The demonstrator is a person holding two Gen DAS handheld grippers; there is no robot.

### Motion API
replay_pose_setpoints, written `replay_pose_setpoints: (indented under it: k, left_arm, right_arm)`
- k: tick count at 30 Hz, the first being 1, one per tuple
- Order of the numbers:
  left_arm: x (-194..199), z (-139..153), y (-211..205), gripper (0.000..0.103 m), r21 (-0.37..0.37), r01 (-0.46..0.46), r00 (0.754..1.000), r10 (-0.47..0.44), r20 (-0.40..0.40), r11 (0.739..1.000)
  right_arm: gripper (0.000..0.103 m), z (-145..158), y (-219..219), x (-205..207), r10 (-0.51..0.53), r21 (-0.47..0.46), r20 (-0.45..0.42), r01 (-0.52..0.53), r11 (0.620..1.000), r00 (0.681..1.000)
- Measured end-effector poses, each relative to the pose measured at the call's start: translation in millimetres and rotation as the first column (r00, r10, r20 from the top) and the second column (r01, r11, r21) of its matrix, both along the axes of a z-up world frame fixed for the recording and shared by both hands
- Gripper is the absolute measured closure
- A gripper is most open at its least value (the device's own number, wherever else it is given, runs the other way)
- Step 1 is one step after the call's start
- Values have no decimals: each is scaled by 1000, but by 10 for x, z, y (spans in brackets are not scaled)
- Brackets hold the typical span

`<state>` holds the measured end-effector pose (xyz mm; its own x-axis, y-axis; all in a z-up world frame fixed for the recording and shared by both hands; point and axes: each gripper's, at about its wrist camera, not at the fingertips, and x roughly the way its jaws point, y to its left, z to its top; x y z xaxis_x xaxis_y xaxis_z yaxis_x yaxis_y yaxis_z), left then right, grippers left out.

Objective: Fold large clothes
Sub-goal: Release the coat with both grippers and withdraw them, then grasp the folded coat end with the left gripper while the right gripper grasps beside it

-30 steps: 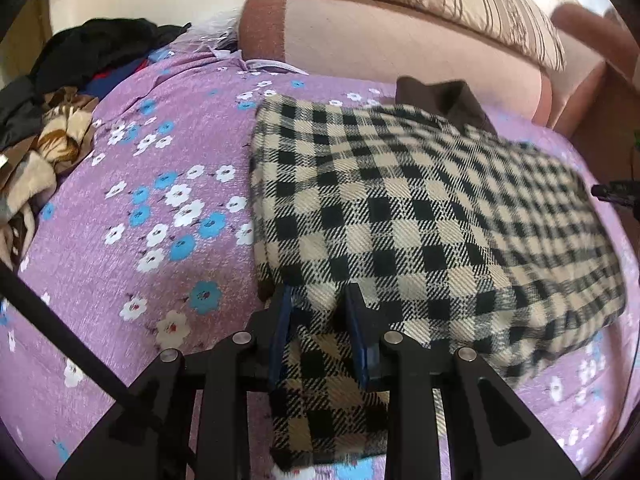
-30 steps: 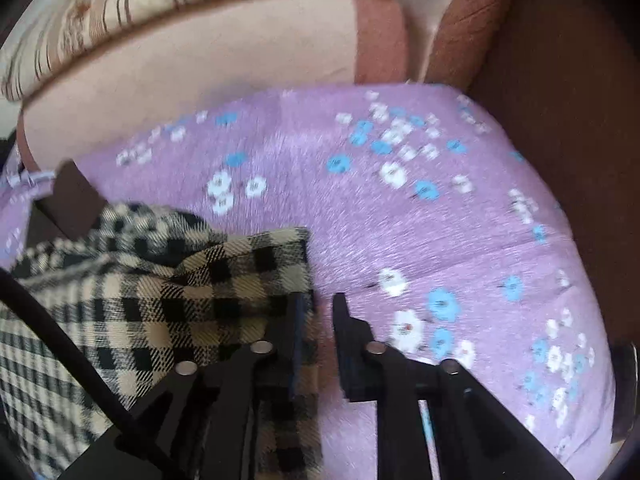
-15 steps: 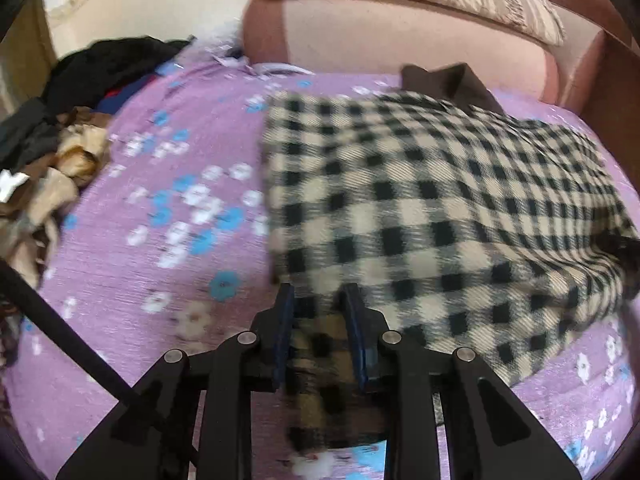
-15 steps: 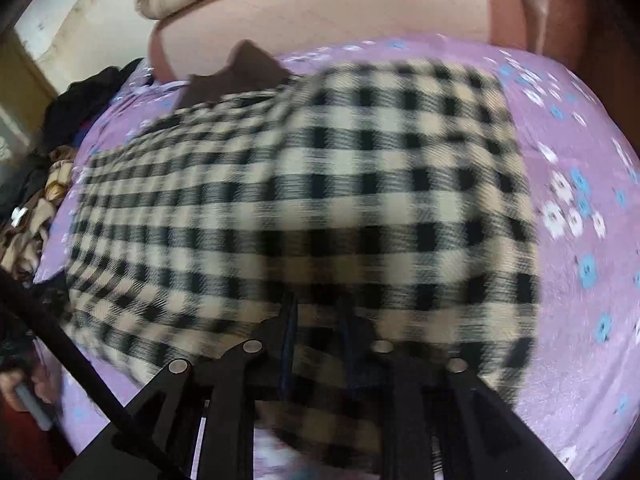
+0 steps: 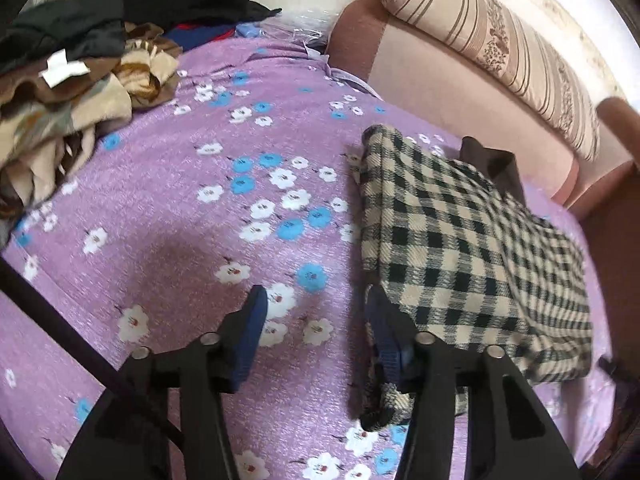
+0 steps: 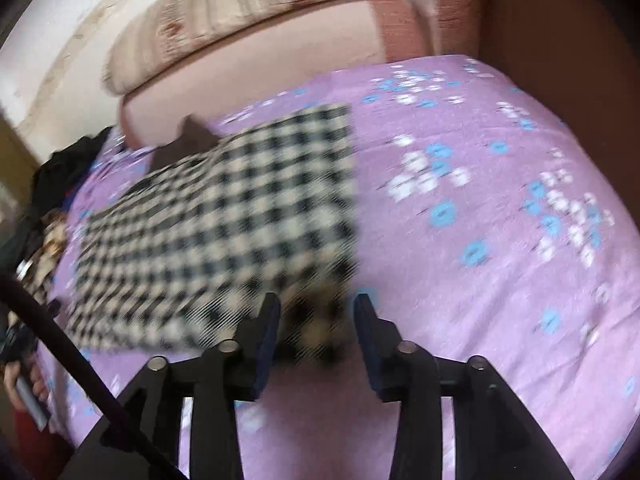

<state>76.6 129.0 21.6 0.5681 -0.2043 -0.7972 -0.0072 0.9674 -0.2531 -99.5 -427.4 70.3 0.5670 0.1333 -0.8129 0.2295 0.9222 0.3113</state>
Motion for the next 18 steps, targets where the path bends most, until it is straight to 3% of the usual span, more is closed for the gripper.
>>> replay_pose_setpoints:
  k: [5,9,12,15,18]
  left_arm:
    - [50,-141,-4,47,-105,24,998,-30,-55,994]
    - [158,-263,2,46,-186,36,995,-52,-86,982]
    - [315,-321,23,41,-263,37,993,-64,-95,964]
    - [516,-357,46,36,-320,33,994,-65,-90,947]
    - [708,-374,43,33,-377,50,992,-90,-89,925]
  right_arm:
    - [51,-107,980,7,240,-26,-3,-240,970,971]
    - [49,-171,1899,49,432,-130,7,-427,895,902]
    - [49,-195,2574,117,556,-233,22,-537,811,831]
    - [49,-274,3023,226,624,-339,20,-582,739,781]
    - [49,-346,3267,298,659,-401,9,-601,691,752]
